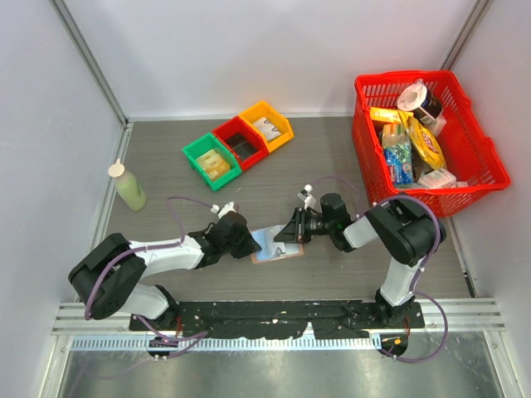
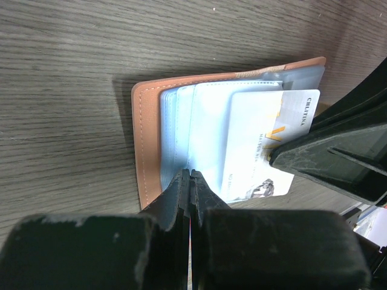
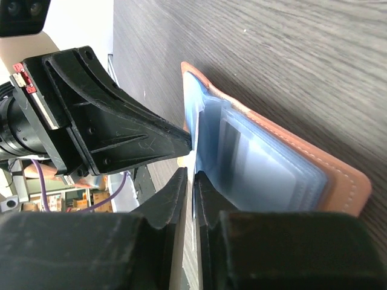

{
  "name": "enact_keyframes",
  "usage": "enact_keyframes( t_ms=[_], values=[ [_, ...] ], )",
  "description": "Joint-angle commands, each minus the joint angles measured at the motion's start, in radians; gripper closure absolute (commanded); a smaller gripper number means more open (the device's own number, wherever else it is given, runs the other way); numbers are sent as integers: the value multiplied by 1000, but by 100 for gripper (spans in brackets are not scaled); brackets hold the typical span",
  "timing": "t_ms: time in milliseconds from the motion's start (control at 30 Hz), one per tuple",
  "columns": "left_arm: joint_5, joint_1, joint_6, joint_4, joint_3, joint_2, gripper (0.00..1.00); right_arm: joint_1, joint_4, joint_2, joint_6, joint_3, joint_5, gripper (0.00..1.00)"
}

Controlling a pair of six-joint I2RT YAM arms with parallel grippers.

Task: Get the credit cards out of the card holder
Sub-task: Remove the credit card from the card holder, then place the credit card in the storage box.

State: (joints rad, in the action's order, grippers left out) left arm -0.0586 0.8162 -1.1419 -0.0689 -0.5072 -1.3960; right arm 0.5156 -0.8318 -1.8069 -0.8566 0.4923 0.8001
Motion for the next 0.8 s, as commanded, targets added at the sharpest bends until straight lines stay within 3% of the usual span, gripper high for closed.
enact_keyframes(
  t_ms=[0,133,400,467,567,767],
  values=[
    [-27,1,42,124,12,-34,100,-34,74,76,97,-3,18,89],
    [-24,1,42,119,10,-38,100,-61,230,128,188,8,-10,99],
    [-23,1,71,115,-16,-2,100,-103,652,308,401,78,-137,99],
    [-20,1,99,118,-37,26,96,-104,749,363,442,109,-173,99],
    [-17,1,165,135,-89,77,78,-104,908,457,494,152,-231,99],
    [-7,-15,439,251,-266,184,29,-101,1160,619,608,305,-297,99]
  ],
)
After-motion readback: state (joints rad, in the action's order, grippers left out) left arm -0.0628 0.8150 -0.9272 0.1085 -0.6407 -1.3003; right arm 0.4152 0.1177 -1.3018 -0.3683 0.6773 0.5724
